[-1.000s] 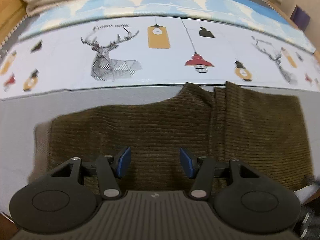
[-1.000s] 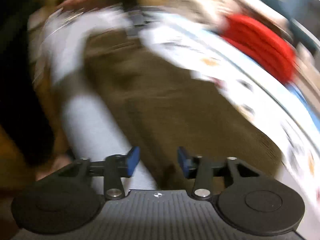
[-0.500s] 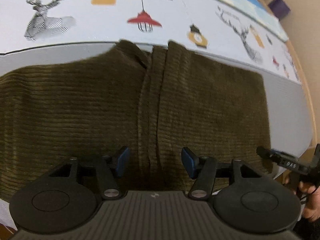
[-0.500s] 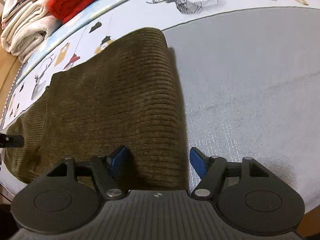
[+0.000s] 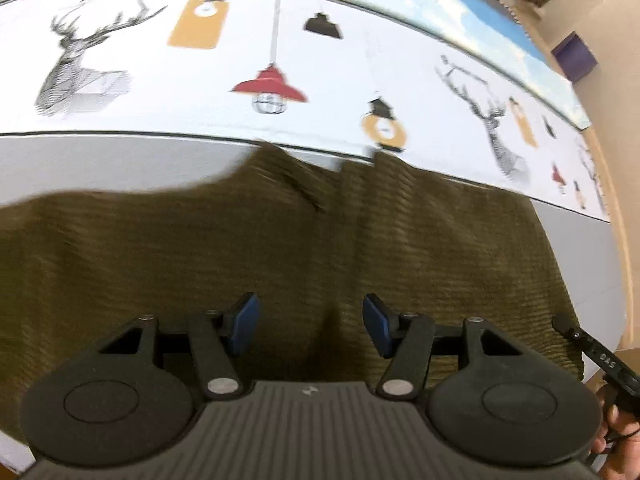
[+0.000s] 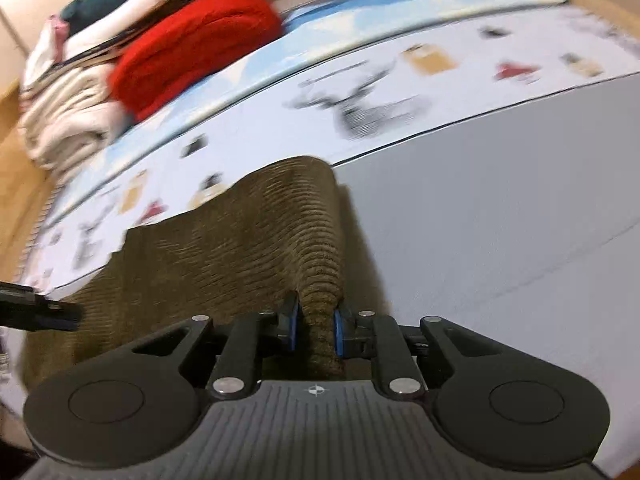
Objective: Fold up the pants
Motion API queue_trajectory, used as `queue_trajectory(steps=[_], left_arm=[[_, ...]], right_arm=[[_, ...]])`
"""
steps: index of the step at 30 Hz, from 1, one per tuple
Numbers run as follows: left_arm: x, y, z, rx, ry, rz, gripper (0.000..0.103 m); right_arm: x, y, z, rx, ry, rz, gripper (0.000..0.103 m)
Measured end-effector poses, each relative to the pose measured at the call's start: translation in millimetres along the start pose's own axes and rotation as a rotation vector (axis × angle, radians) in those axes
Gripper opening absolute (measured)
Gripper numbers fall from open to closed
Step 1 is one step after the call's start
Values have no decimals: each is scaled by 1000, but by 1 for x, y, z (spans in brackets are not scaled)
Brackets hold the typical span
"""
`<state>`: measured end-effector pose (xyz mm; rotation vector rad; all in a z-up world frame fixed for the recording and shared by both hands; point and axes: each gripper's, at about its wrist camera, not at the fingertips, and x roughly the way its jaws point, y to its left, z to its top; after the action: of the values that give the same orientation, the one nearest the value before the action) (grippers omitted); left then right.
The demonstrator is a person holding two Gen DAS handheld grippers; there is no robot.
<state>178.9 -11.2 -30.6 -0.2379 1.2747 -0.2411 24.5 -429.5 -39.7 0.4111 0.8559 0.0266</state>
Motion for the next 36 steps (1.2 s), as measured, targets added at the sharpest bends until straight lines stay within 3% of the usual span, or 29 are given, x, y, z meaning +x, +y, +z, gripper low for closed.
queue_trajectory(steps=[5, 9, 11, 13, 16, 18, 20, 22, 24, 26, 28, 31, 34, 36], left_arm=[[6, -23, 3, 51, 4, -27, 63], [6, -32, 3, 83, 3, -46, 63], [7, -32, 4, 89, -2, -51, 63], [4, -29, 3, 81, -4, -48, 63], [-2, -20, 1, 68, -8, -34, 63], [-6, -14, 0, 58, -11, -31, 63], [-12, -8, -1, 60, -19, -25, 63], [-16, -2, -2, 62, -27, -21, 63], [-20, 5, -4, 59, -29, -10, 63], [-25, 11, -6, 60, -38, 2, 63], [-29, 19, -8, 48, -40, 2, 63], [-36, 31, -13, 40, -48, 9, 63], [-45, 47, -20, 27, -56, 10, 63], [-52, 62, -24, 12, -62, 17, 63]], right_arm=[[-14, -72, 4, 76, 33, -215, 20], [-28, -113, -8, 149, 80, -193, 34], [-31, -124, -12, 193, 78, -163, 46], [-26, -127, -15, 214, 106, -130, 48], [-15, -116, -20, 104, 183, -121, 48], [-15, -106, -19, 37, 173, -173, 54], [-19, -101, -18, 50, 131, -223, 53], [-30, -86, -21, 17, 19, -320, 53], [-37, -55, -27, -124, -88, -357, 53], [-40, -14, -37, -293, -158, -272, 53], [-35, 27, -53, -448, -172, -136, 51], [-16, 75, -78, -575, -96, 29, 52], [7, 111, -100, -682, -16, 105, 52], [18, 128, -104, -743, -5, 129, 59]])
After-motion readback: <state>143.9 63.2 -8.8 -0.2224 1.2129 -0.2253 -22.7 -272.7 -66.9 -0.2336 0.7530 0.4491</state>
